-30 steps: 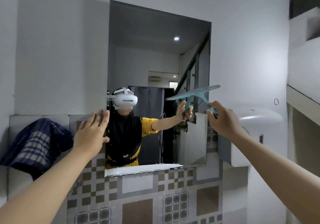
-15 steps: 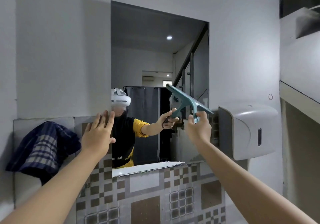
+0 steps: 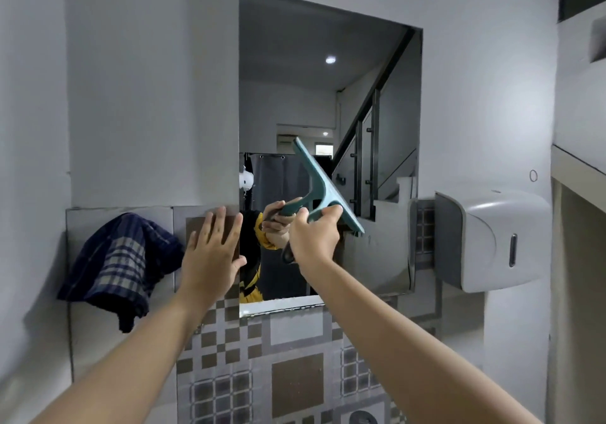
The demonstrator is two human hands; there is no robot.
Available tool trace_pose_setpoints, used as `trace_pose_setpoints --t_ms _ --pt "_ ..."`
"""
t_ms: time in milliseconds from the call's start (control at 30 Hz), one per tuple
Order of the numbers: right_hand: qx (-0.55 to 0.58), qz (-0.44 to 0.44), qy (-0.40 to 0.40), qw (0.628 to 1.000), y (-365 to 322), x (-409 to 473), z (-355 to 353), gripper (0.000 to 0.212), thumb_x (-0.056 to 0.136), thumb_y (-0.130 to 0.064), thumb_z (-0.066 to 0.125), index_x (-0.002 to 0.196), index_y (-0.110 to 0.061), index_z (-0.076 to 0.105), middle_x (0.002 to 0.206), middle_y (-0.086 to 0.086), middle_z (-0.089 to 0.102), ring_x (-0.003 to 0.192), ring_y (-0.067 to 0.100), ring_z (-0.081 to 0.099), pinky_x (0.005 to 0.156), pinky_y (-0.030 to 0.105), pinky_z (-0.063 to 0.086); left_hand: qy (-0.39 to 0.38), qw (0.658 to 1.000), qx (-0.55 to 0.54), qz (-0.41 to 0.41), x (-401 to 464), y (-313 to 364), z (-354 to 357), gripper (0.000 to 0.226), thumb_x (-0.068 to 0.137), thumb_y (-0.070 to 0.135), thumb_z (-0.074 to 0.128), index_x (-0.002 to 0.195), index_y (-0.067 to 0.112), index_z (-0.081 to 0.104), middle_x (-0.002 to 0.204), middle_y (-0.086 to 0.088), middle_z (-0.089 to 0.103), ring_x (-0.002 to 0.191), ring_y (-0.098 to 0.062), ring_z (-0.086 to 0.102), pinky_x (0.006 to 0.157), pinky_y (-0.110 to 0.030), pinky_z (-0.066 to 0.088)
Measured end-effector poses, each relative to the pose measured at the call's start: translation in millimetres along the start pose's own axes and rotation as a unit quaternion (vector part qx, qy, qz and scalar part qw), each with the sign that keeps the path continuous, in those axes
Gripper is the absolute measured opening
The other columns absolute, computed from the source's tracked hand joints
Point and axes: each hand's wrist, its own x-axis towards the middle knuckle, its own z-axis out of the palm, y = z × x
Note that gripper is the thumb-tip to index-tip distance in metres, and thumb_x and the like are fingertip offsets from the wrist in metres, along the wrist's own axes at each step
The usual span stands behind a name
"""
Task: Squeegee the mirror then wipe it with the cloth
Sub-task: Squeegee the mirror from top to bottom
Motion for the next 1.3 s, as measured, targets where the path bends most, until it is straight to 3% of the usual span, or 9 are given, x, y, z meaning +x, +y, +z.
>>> trace_pose_setpoints --t_ms 133,233,300,400,567,767,933,1167,1300 --pt "-0.013 -0.036 -0.028 0.999 12 -30 21 0.014 0.096 -0.022 0.049 0.1 -0.017 0.036 0.07 -0.004 0.053 0.055 0.009 0.054 0.048 0.023 0.041 -0.018 1.0 0.0 -0.001 -15 0 7 0.099 0.07 0.047 0.073 0.146 0.022 0.015 0.153 -0.017 0.018 0.138 -0.038 0.023 0.102 -0.054 0.034" --pt "-0.045 -0.068 -0.048 0.995 28 -45 32 0.016 0.095 -0.027 0.05 0.096 -0.023 0.035 0.086 0.004 0.061 0.065 0.016 0.06 0.052 0.028 0.046 -0.019 1.0 -0.002 -0.005 -21 1 11 0.104 0.063 0.046 0.078 0.146 0.021 0.019 0.151 -0.02 0.019 0.136 -0.04 0.026 0.1 -0.057 0.036" --pt "-0.071 -0.091 -0.053 0.992 37 -49 30 0.015 0.095 -0.028 0.051 0.098 -0.022 0.036 0.093 0.003 0.062 0.068 0.013 0.06 0.053 0.026 0.048 -0.024 1.0 0.001 -0.007 -26 1 14 0.105 0.062 0.049 0.077 0.146 0.021 0.019 0.151 -0.021 0.02 0.136 -0.041 0.025 0.1 -0.057 0.036" --pt "-0.116 -0.142 -0.062 0.981 50 -49 14 0.013 0.095 -0.024 0.053 0.102 -0.019 0.043 0.079 -0.005 0.058 0.062 0.005 0.056 0.056 0.031 0.054 -0.025 1.0 -0.001 -0.01 -30 1 20 0.107 0.06 0.053 0.076 0.146 0.021 0.021 0.15 -0.023 0.021 0.135 -0.044 0.025 0.097 -0.058 0.037" --pt "-0.256 -0.246 -0.075 0.932 75 -31 -24 0.029 0.092 -0.024 0.058 0.119 -0.017 0.05 0.077 0.004 0.066 0.059 0.021 0.06 0.05 0.036 0.053 -0.015 1.0 -0.019 -0.006 -31 2 25 0.106 0.06 0.05 0.079 0.145 0.02 0.023 0.15 -0.024 0.023 0.135 -0.047 0.024 0.094 -0.06 0.039" --pt "-0.373 -0.366 -0.097 0.847 84 17 -74 0.042 0.087 -0.026 0.065 0.127 -0.02 0.054 0.07 0.005 0.063 0.05 0.021 0.054 0.039 0.025 0.042 -0.005 1.0 -0.015 -0.006 -33 1 26 0.101 0.063 0.051 0.076 0.144 0.019 0.025 0.15 -0.023 0.021 0.136 -0.045 0.021 0.097 -0.058 0.037" --pt "-0.429 -0.442 -0.088 0.783 84 58 -111 0.042 0.081 -0.026 0.074 0.121 -0.019 0.061 0.068 0.006 0.065 0.045 0.023 0.057 0.035 0.026 0.046 -0.002 1.0 -0.008 -0.004 -33 -1 30 0.101 0.063 0.053 0.074 0.145 0.02 0.024 0.151 -0.023 0.017 0.137 -0.043 0.017 0.098 -0.057 0.036" --pt "-0.451 -0.474 -0.09 0.751 86 96 -156 0.041 0.079 -0.028 0.076 0.116 -0.02 0.062 0.062 0.005 0.061 0.038 0.024 0.051 0.031 0.028 0.045 0.006 1.0 0.009 0.0 -34 -3 30 0.099 0.064 0.055 0.071 0.144 0.018 0.026 0.15 -0.024 0.019 0.136 -0.044 0.02 0.097 -0.057 0.036" --pt "-0.463 -0.454 -0.081 0.757 95 115 -188 0.039 0.081 -0.029 0.073 0.117 -0.02 0.063 0.068 0.008 0.066 0.042 0.027 0.055 0.035 0.033 0.05 0.004 1.0 0.012 0.006 -32 -2 32 0.099 0.064 0.053 0.071 0.144 0.018 0.025 0.15 -0.025 0.017 0.136 -0.045 0.019 0.095 -0.06 0.037"
